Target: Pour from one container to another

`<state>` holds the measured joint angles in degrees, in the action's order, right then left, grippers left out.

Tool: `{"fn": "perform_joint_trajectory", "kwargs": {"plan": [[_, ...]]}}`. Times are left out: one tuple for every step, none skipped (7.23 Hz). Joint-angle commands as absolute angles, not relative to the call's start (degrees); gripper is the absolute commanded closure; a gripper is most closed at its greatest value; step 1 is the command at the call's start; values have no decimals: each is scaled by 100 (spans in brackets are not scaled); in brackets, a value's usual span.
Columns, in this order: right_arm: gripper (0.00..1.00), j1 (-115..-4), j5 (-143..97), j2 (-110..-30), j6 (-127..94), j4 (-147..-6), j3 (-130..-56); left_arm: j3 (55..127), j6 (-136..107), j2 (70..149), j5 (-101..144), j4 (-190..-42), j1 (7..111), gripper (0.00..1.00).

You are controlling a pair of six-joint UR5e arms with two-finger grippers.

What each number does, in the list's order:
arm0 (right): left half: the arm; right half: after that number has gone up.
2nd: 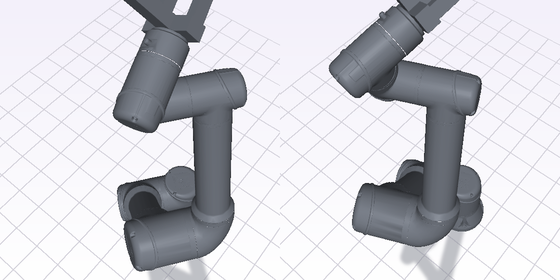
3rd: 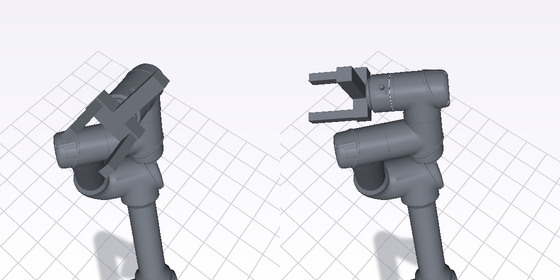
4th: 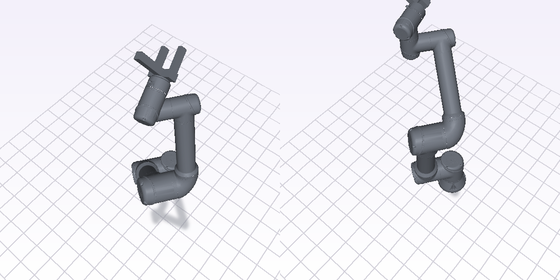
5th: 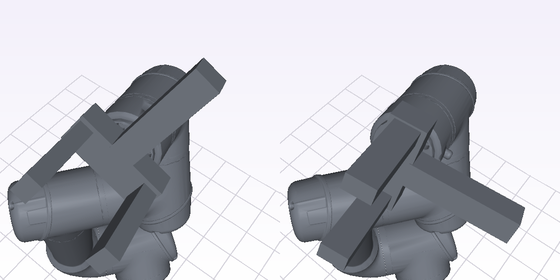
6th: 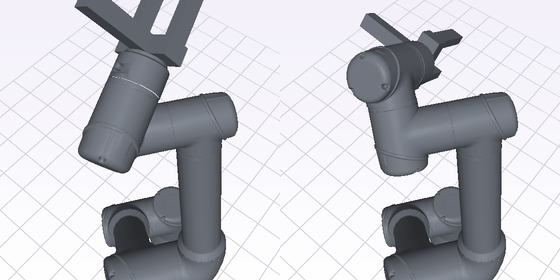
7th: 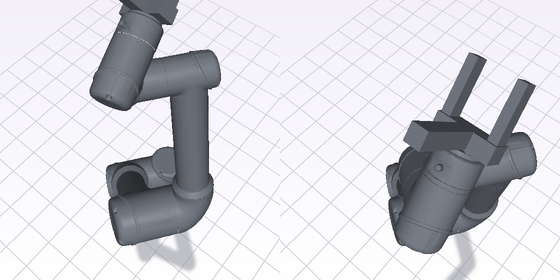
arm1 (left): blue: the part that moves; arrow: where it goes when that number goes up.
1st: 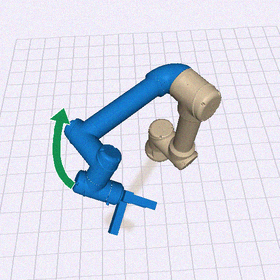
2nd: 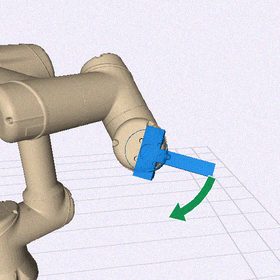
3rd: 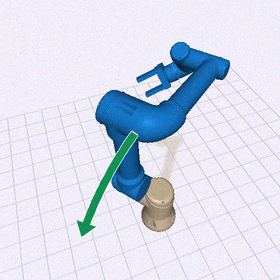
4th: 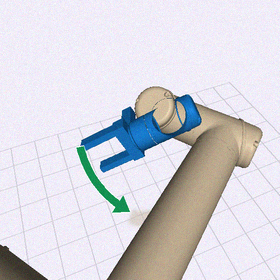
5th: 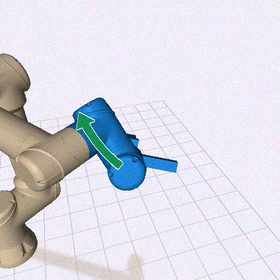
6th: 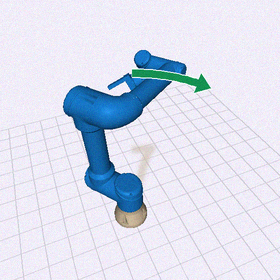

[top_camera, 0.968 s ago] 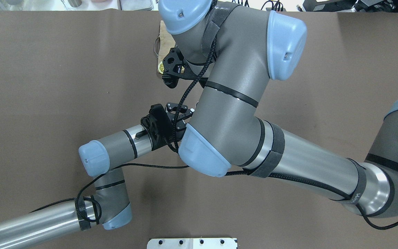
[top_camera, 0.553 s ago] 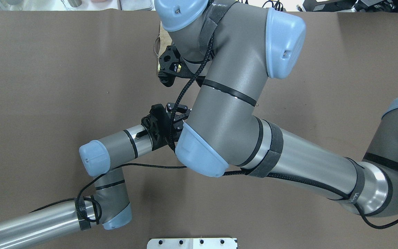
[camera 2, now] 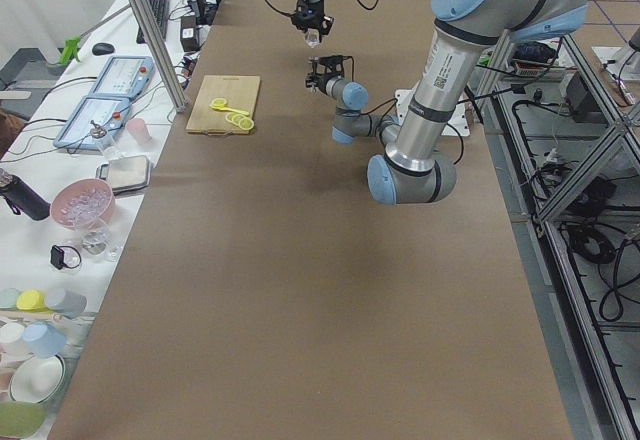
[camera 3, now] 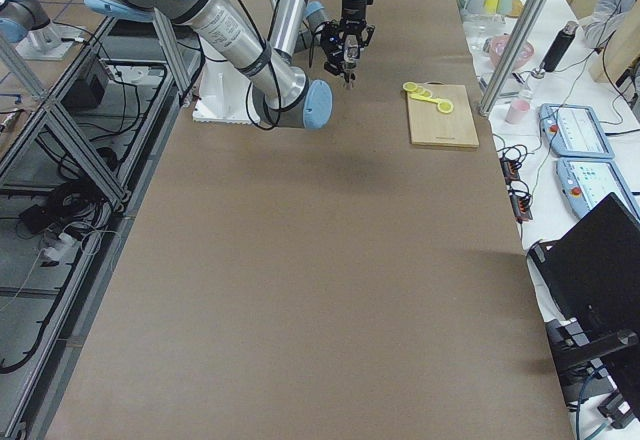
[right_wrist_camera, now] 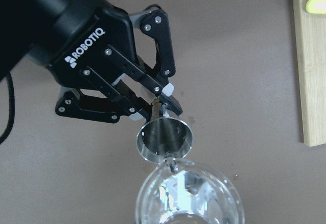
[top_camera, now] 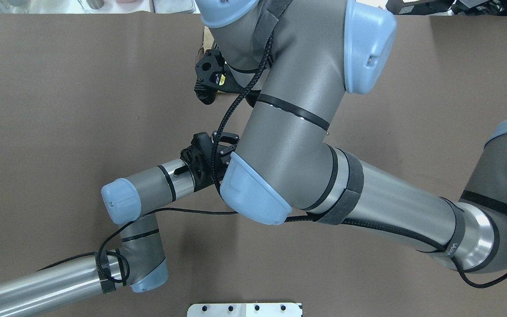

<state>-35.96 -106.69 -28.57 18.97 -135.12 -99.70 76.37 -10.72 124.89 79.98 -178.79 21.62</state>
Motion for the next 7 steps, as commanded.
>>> {"fn": "perform_joint_trajectory", "kwargs": {"plan": [[100, -3752, -10862, -2839, 1898, -13526, -10159, 7638, -1072, 12489, 7998, -17877, 2162, 100], [100, -3875, -11020, -2830, 1898, -13526, -10247, 7646, -950, 12481, 7998, -17877, 2162, 100], [100, -3972, -11135, -2839, 1898, -13526, -10396, 7646, -862, 12463, 7998, -17877, 2171, 100], [100, -4147, -11318, -2865, 1898, -13526, -10563, 7655, -861, 12437, 7998, -17877, 2188, 100], [100, -4340, -11477, -2874, 1907, -13526, -10669, 7655, -861, 12410, 7989, -17877, 2267, 100], [100, -4455, -11574, -3048, 1942, -13509, -10905, 7673, -861, 12314, 8007, -17886, 2398, 100], [100, -4508, -11619, -3302, 1960, -13465, -11133, 7742, -861, 12183, 8016, -17929, 2626, 100]]}}
